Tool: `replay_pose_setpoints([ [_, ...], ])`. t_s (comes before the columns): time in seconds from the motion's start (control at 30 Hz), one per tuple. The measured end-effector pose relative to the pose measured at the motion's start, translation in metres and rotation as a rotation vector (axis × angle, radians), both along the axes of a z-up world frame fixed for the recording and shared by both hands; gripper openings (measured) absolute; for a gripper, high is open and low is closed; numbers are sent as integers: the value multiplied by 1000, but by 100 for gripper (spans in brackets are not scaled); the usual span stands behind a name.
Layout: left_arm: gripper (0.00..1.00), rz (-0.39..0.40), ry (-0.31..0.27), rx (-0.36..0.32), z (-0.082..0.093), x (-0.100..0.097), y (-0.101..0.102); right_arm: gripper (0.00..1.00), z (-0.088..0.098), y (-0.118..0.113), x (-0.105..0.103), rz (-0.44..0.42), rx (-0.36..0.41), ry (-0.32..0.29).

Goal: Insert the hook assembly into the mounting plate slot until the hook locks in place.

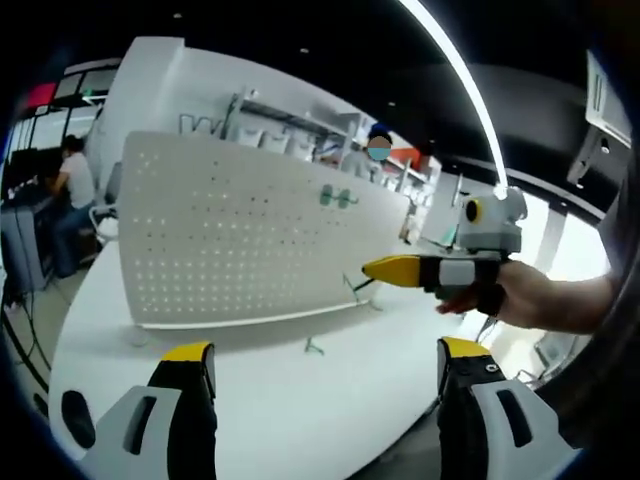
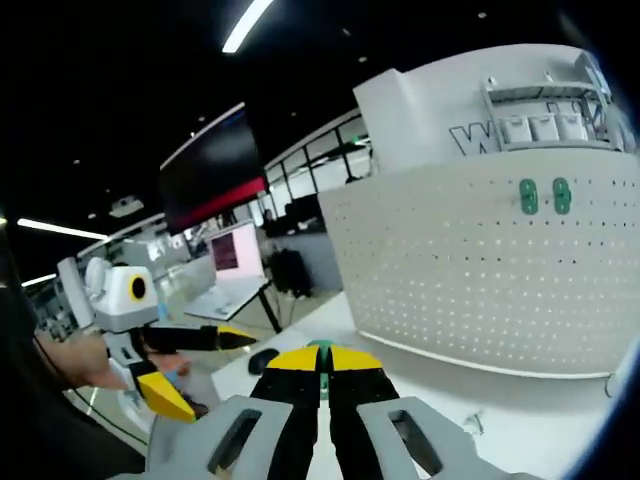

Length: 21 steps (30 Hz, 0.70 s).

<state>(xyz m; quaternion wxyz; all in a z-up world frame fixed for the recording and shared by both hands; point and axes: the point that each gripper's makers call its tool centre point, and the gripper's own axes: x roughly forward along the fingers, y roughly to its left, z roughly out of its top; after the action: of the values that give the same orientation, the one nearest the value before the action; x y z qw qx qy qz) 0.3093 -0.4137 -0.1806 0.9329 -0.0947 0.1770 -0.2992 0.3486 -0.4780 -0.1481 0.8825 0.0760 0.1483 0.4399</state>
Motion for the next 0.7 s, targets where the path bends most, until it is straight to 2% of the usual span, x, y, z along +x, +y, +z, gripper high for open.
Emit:
replay_pose_setpoints([
  [0.3,80,-9,24,-64,-1,2,-5,0,7,18,-25,3,75,-12],
  [0.7,52,-35,22,-127,5,2,-7,0,15,37,-39,35,115,-38],
])
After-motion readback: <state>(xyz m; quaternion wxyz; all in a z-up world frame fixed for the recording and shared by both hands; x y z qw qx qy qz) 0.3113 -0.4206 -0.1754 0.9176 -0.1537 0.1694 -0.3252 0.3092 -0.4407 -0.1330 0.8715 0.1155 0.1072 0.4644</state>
